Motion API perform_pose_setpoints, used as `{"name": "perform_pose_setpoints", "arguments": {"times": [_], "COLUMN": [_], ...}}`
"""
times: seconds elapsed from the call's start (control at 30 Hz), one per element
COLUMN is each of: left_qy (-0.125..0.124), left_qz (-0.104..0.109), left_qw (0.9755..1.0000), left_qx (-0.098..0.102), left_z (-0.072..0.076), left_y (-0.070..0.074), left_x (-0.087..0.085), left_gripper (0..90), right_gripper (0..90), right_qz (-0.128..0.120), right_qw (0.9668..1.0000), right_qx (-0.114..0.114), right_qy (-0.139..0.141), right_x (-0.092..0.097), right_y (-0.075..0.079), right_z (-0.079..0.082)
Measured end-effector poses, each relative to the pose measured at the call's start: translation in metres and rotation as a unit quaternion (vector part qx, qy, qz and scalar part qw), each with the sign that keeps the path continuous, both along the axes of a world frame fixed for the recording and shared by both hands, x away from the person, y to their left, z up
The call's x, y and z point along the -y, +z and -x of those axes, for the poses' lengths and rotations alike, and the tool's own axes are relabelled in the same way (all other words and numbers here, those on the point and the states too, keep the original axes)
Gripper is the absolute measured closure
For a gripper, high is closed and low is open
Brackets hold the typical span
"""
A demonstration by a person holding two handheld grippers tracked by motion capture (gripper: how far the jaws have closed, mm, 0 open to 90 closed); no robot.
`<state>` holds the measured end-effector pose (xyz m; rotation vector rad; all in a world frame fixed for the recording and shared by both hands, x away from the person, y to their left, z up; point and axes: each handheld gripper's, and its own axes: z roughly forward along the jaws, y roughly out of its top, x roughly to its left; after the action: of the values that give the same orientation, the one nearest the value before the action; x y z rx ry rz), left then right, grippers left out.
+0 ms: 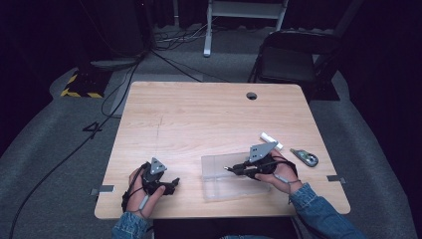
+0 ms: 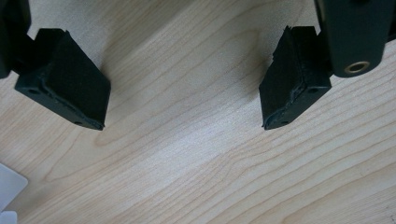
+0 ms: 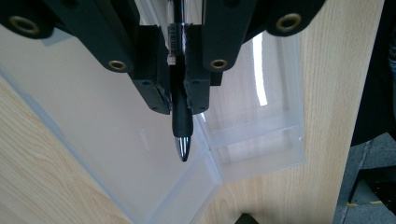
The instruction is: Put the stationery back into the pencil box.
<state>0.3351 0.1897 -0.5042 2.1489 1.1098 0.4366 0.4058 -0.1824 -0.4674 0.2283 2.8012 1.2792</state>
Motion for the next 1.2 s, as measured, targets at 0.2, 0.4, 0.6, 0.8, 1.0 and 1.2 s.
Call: {"name": "perform_pose_setpoints", "arguments": {"times": [0.2,0.4,0.6,0.8,1.0,1.2], "left_qy": [0.000,0.000,0.000,0.001,0.001,-0.001], "left_qz": [0.000,0.000,0.001,0.001,0.001,0.000], "left_qw": [1.0000,1.0000,1.0000,1.0000,1.0000,1.0000], "left_qx": [0.000,0.000,0.000,-0.001,-0.001,-0.002], "left_z": [0.000,0.000,0.000,0.000,0.000,0.000], "left_y": [0.000,0.000,0.000,0.000,0.000,0.000], "left_x": [0.000,0.000,0.000,0.000,0.000,0.000], "left_gripper": [16.9,16.9,16.9,16.9,16.9,16.5], "right_gripper": [80.4,80.3,80.3,80.2,78.3,73.2], "right_qz": [0.013,0.022,0.033,0.046,0.058,0.048], "right_qw": [0.9999,0.9995,0.9991,0.9986,0.9980,0.9987], "right_qx": [-0.007,-0.014,-0.014,-0.012,-0.007,-0.007], "right_qy": [0.007,0.016,0.023,0.024,0.025,0.019], "right_x": [-0.003,-0.006,-0.008,-0.011,-0.011,-0.006], "right_y": [-0.005,-0.008,-0.012,-0.014,-0.015,-0.009], "right_z": [0.001,0.003,0.004,0.005,0.006,0.006]}}
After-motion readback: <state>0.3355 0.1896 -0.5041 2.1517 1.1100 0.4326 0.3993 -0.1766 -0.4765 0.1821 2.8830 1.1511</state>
